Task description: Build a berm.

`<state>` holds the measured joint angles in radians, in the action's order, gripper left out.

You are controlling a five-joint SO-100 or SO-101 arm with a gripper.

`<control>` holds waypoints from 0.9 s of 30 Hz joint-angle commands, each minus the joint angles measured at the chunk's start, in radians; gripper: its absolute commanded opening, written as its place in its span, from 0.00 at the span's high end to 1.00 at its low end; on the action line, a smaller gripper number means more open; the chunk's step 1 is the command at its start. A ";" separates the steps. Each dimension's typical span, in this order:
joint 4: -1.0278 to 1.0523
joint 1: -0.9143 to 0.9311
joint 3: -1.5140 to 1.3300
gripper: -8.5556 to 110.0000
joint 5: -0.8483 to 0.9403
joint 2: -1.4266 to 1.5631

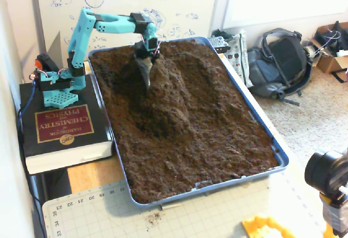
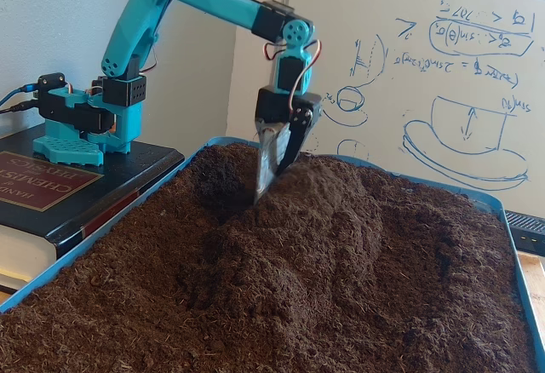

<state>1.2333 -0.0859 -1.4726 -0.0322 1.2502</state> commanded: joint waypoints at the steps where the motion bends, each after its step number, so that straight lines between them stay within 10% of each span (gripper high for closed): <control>1: -0.025 0.014 0.110 0.92 0.006 0.173; 27: 0.106 0.097 0.026 0.92 0.069 0.402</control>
<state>1.2855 -0.0399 -1.4343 -0.0092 1.5432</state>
